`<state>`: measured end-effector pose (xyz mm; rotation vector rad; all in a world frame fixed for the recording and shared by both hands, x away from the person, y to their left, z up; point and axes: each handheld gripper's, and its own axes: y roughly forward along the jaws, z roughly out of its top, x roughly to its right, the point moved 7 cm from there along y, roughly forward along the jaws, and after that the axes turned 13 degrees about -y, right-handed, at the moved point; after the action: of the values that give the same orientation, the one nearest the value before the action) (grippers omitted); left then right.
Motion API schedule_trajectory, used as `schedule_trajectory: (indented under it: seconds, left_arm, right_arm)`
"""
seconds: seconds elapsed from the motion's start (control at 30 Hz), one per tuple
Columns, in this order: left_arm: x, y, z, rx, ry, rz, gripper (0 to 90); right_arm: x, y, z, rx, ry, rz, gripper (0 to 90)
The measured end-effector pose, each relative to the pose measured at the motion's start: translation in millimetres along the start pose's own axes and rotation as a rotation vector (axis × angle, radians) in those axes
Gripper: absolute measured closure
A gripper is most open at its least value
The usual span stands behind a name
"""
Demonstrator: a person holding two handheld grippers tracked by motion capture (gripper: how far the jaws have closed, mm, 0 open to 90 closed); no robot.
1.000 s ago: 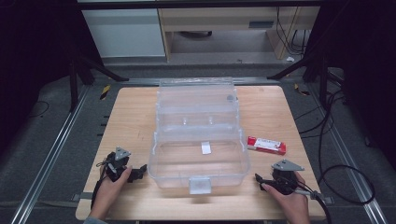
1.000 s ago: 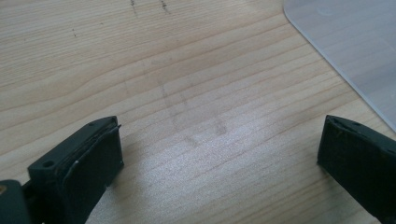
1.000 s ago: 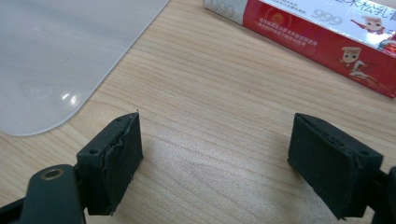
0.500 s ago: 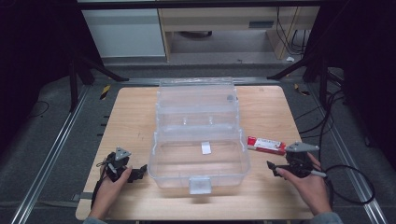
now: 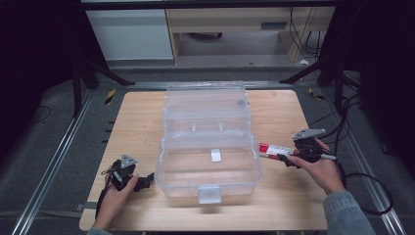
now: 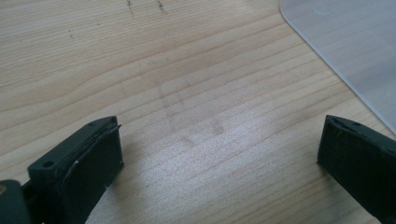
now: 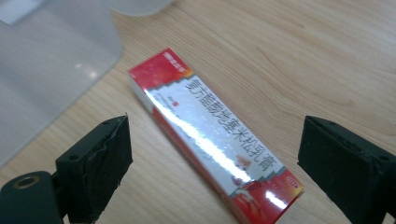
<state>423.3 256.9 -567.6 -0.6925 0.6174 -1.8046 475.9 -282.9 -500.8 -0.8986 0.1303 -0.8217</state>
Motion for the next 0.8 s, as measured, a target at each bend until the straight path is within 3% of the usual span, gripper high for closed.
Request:
schedule_trajectory:
  seconds: [0.07, 0.17, 0.47, 0.57, 0.8]
  left_arm:
    - [0.2, 0.0, -0.1, 0.000, 0.001, -0.001, 0.0]
    - [0.5, -0.1, -0.2, 0.000, 0.002, -0.002, 0.0]
    - [1.4, -0.2, -0.5, -0.001, 0.006, -0.008, 0.0]
    - [1.6, -0.2, -0.5, -0.002, 0.007, -0.009, 0.0]
    - [2.0, -0.2, -0.6, -0.003, 0.010, -0.010, 0.0]
  right_arm:
    - [4.9, 7.7, -3.1, -0.033, 0.007, 0.016, 10.5]
    - [7.8, 15.3, -5.3, -0.081, -0.023, 0.032, 11.2]
    - [9.8, 33.7, -9.6, -0.148, -0.052, 0.052, 13.6]
    - [7.2, 31.7, -11.4, -0.162, -0.063, 0.077, 25.1]
    - [4.5, 23.3, -17.2, -0.171, -0.071, 0.079, 39.6]
